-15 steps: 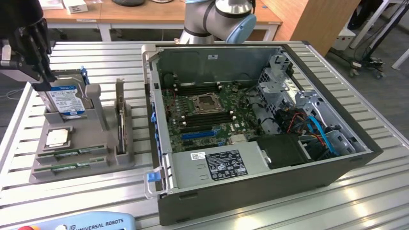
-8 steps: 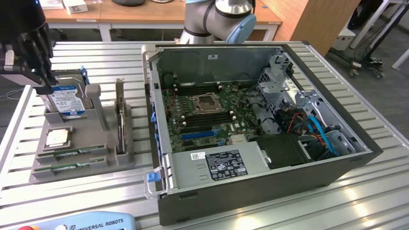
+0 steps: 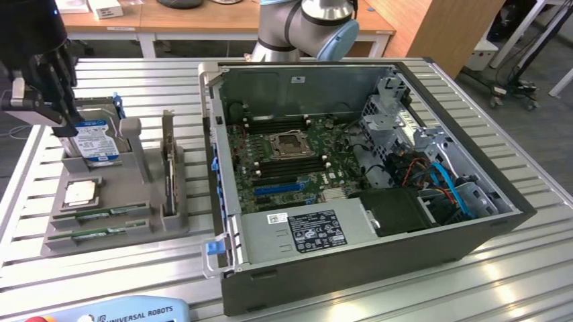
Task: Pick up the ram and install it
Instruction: 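Pick up the ram and move it above insertion slot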
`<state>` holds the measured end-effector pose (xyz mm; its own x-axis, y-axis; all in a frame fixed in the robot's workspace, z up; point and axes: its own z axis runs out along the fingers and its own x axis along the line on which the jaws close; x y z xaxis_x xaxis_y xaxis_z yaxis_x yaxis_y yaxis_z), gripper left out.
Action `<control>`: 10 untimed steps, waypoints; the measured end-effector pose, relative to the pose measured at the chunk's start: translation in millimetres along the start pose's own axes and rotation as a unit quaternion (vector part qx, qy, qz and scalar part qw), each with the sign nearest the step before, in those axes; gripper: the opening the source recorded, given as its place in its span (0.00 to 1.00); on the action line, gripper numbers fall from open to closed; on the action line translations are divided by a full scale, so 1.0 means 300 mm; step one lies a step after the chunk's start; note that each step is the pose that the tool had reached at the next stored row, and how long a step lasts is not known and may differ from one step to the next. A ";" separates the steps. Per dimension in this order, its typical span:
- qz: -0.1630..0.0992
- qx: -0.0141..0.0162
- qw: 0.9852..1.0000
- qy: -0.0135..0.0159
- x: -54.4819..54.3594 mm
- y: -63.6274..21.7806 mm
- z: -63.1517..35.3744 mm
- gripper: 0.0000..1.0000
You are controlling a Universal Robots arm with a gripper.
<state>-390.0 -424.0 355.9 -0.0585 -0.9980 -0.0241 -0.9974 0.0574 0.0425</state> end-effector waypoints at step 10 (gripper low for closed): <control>0.000 0.000 1.000 0.000 0.001 -0.001 0.031 0.30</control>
<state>-390.0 -424.0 346.6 -0.0585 -0.9980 -0.0240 -0.9974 0.0575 0.0427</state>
